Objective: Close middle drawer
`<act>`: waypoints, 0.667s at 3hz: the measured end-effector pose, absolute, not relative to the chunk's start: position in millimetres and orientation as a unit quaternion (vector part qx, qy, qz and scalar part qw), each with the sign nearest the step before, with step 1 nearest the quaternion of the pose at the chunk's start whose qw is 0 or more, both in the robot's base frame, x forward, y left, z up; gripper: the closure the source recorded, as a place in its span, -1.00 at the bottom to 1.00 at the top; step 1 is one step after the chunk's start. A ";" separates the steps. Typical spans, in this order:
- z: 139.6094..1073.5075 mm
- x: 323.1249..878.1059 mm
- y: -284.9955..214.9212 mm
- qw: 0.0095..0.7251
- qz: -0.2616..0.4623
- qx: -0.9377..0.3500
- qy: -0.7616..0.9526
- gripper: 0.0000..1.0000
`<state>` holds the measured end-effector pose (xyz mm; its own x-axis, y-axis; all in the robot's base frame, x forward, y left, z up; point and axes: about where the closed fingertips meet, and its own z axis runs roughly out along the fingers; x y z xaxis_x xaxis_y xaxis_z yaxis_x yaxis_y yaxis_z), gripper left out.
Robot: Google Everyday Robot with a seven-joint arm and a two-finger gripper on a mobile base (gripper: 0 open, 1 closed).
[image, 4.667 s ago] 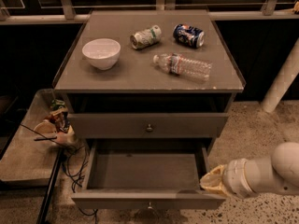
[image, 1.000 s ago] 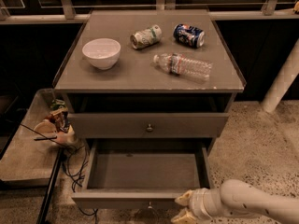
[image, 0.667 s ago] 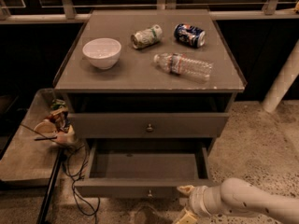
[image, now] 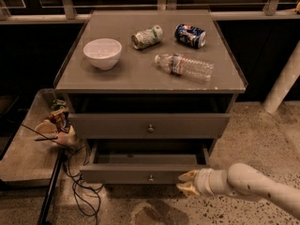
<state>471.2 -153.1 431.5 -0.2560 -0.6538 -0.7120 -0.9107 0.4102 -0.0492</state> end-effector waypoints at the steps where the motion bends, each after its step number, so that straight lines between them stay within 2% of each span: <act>1: 437.4 523.1 -166.2 0.348 0.164 -0.507 0.771 0.68; 2: 434.8 544.3 -171.6 0.347 0.152 -0.506 0.775 0.98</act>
Offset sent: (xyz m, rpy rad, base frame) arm 0.2070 -0.0508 -0.0030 -0.1774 -0.0983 -0.0939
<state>544.3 -171.6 434.8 -0.2467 -0.6793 -0.6912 -0.8901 0.4408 -0.1155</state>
